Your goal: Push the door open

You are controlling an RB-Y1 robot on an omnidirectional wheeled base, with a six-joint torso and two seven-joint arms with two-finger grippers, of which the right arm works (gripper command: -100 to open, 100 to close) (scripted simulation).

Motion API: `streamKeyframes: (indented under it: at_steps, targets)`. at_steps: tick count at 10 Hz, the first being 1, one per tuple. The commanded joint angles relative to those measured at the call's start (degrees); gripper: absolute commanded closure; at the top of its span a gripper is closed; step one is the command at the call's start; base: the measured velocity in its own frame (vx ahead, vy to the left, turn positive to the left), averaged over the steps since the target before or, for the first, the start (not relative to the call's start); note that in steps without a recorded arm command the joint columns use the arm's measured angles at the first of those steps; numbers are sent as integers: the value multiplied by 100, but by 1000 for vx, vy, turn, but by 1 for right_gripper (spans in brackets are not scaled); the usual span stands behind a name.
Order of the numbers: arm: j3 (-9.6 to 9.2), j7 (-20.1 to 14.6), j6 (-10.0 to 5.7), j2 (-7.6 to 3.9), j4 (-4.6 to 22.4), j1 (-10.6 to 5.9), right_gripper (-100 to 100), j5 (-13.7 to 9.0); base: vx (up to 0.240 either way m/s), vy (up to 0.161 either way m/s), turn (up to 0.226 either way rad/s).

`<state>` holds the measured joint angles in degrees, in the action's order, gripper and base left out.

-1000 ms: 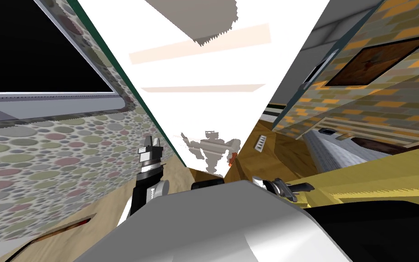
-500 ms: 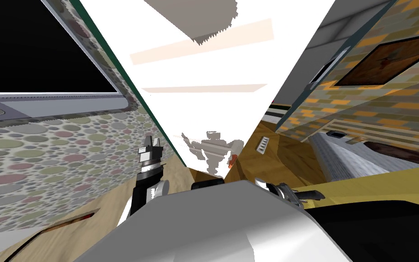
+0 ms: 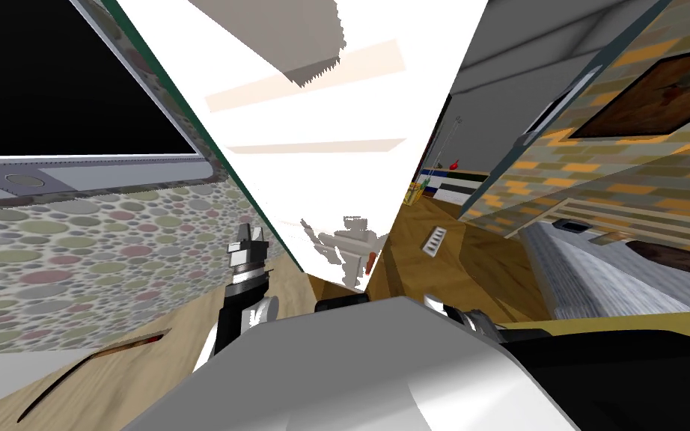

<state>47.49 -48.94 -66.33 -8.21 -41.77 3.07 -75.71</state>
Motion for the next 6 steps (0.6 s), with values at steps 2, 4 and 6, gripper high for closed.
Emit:
streamKeyframes:
  at_steps: [2, 4, 6]
  targets:
    - [259, 18, -271, -30, 170, -40, 100, -228, -39, -156, 153]
    - [345, 46, -350, -33, 196, -53, 100, -306, -35, -169, 74]
    - [420, 84, -367, -27, 195, -57, 100, -386, -22, -139, 61]
